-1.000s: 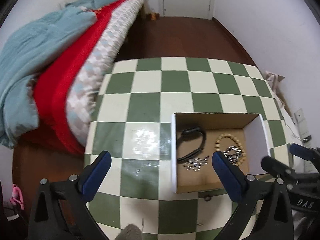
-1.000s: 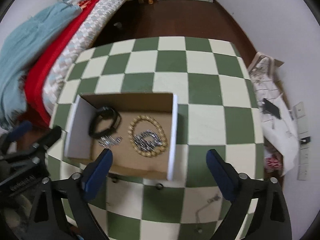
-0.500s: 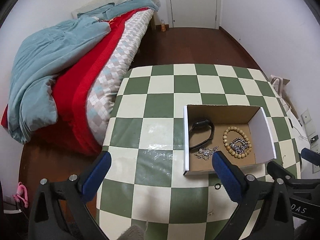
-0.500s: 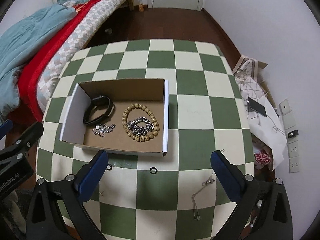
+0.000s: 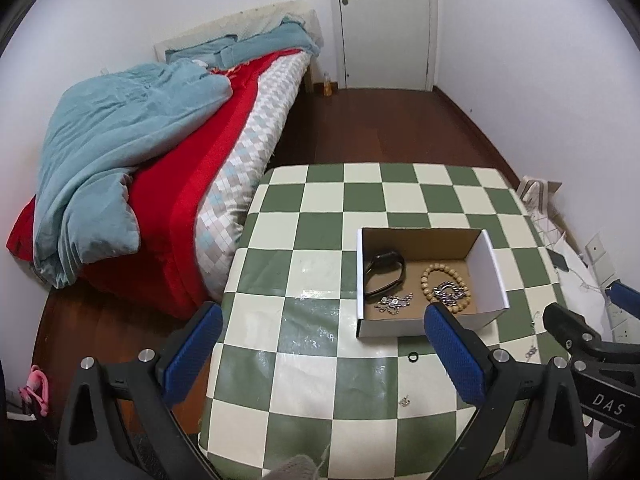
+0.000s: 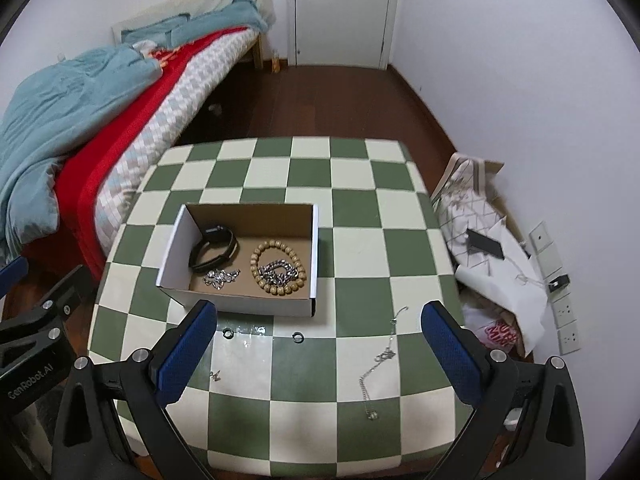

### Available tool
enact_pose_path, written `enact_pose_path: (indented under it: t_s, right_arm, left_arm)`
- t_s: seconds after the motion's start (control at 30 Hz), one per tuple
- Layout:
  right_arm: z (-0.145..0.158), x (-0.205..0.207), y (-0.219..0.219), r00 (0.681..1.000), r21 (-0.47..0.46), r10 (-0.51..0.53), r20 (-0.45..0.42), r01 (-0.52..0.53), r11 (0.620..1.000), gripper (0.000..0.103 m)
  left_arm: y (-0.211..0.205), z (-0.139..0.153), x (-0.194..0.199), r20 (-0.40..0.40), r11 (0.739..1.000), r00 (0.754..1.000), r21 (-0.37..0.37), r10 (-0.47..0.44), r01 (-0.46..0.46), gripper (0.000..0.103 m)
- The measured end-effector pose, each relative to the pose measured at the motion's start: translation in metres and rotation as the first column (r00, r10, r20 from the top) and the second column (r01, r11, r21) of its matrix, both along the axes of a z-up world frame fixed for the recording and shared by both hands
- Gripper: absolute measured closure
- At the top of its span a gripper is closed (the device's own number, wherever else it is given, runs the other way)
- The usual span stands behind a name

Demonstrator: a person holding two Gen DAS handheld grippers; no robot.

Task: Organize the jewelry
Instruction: 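Lift both open tools out of the box, then grasp the thin silver necklace with the right tool while the left tool grasps a small silver charm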

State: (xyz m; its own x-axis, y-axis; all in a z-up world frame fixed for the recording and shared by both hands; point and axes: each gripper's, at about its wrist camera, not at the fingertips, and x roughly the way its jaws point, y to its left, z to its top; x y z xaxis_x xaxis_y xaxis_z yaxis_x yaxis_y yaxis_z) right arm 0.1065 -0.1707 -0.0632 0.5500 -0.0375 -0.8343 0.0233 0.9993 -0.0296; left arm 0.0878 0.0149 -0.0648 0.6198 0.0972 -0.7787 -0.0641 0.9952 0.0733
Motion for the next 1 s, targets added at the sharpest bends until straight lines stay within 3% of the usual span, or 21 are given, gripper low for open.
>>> enact_pose_path:
  t_s: [0.3, 0.47, 0.63, 0.7, 0.77, 1.0]
  right_arm:
    - [0.035, -0.034, 0.001, 0.997, 0.015, 0.005, 0.076, -0.006, 1.000, 0.000]
    - [0.032, -0.050, -0.007, 0.996, 0.086, 0.007, 0.090, -0.014, 0.996, 0.000]
    - [-0.022, -0.053, -0.043, 0.995, 0.102, -0.093, -0.023, 0.095, 0.990, 0.003]
    - [-0.054, -0.053, -0.060, 0.988, 0.115, -0.127, -0.087, 0.136, 0.984, 0.029]
    - [-0.086, -0.051, -0.072, 0.979, 0.123, -0.145, -0.146, 0.163, 0.979, 0.038]
    - [-0.168, -0.055, -0.080, 0.951, 0.098, -0.155, -0.268, 0.187, 0.977, 0.039]
  left_arm:
    - [0.000, 0.028, -0.033, 0.081, 1.000, 0.997, 0.002, 0.012, -0.012, 0.000]
    - [0.004, 0.029, -0.047, 0.121, 0.999, 0.991, 0.019, 0.047, -0.050, 0.000]
    - [0.009, -0.004, -0.047, 0.094, 0.988, 0.991, 0.109, 0.098, -0.108, 0.000]
    - [0.012, -0.028, -0.045, 0.058, 0.980, 0.991, 0.150, 0.120, -0.128, 0.000]
    - [0.016, -0.055, -0.041, 0.002, 0.977, 0.990, 0.162, 0.142, -0.140, 0.000]
    - [0.016, -0.119, -0.039, -0.147, 0.977, 0.975, 0.161, 0.166, -0.142, 0.000]
